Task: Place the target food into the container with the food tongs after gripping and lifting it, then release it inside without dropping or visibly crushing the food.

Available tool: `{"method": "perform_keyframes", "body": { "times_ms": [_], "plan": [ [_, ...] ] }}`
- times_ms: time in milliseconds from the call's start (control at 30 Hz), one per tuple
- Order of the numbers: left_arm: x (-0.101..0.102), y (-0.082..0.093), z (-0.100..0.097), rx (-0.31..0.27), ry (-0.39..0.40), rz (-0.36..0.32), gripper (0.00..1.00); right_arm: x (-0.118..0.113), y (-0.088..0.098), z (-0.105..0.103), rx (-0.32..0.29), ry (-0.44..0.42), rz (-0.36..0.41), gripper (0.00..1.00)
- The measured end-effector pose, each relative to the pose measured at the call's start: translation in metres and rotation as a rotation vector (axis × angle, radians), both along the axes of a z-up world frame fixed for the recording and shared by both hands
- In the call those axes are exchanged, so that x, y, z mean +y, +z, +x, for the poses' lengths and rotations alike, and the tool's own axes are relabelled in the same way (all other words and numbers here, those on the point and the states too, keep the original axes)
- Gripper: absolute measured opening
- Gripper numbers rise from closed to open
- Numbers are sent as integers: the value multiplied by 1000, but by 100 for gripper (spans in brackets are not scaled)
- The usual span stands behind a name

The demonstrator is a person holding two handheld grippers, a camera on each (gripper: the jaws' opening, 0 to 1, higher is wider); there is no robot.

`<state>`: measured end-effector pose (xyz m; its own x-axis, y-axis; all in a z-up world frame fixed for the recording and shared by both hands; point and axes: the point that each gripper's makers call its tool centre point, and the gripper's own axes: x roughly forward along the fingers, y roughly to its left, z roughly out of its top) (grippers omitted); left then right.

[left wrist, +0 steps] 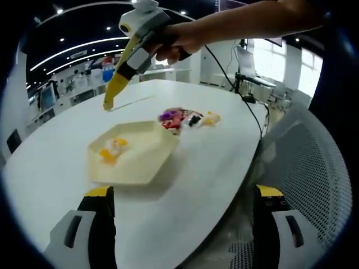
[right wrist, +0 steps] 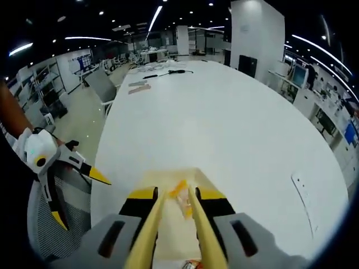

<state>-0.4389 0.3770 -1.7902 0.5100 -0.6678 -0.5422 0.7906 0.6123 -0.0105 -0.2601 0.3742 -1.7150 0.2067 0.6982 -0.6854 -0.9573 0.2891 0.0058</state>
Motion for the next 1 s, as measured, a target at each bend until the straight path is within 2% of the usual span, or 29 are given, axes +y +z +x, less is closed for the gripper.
{"method": "perform_keyframes", "body": {
  "times_ms": [400,633,867,1000],
  "plan": [
    [1,-1,1,-2,1,12,99,-30,13,-3,-51,-13,15,25],
    [1,-2,0,-2,0,19,99,-64,20,-7,-75,-43,25,26],
    [2,-1,1,-7,6,14,99,-105,27,-23,-90,-50,19,26],
    [1,-3,0,-7,0,21,99,-126,25,-31,-91,-63,12,26]
  ]
}}
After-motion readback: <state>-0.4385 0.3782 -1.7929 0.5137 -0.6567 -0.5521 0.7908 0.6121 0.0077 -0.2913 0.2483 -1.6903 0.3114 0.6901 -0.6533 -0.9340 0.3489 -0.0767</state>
